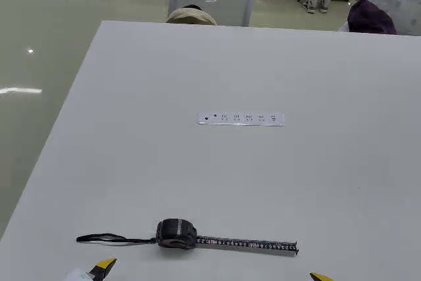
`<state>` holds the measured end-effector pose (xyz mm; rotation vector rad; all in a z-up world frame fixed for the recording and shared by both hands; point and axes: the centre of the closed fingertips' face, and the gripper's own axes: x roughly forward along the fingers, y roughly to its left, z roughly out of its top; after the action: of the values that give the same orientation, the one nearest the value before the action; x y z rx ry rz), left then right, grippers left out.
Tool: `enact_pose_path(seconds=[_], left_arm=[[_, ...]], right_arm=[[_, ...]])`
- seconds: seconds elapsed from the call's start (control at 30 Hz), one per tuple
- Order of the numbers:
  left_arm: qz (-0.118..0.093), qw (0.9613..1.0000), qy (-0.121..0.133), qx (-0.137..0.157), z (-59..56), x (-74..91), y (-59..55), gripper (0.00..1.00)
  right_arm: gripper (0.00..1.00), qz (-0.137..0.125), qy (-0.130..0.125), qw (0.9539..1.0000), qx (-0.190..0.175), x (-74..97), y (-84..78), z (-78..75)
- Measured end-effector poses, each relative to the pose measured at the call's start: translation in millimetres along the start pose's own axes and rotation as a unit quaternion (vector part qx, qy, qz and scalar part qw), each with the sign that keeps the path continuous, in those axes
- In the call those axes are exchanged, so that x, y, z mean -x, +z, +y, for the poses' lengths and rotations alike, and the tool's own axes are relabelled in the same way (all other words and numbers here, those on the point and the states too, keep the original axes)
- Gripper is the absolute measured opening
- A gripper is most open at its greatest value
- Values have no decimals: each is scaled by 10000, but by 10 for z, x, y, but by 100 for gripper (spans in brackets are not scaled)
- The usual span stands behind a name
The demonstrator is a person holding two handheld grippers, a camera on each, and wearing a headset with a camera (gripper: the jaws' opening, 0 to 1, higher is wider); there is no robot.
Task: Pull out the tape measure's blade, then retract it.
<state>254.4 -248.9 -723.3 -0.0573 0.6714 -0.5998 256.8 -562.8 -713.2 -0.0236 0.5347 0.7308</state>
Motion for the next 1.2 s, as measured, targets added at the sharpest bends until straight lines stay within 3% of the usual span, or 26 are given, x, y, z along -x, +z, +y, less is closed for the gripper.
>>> enact_pose_path(seconds=[0.43,0.73,0.97,1.2], left_arm=[[33,9999,78,112,-31,-98,14,82],[88,9998,161,120,9,-136,13,83],[-23,9994,276,199,25,-172,123,84],[12,9990,383,229,31,-254,166,85]], right_arm=[[53,35,32,10000,10,-38,4,-4],[53,45,53,10000,13,-79,-13,-3],[52,18,61,10000,-19,-102,1,-23],[52,18,73,10000,9,-101,16,-38]])
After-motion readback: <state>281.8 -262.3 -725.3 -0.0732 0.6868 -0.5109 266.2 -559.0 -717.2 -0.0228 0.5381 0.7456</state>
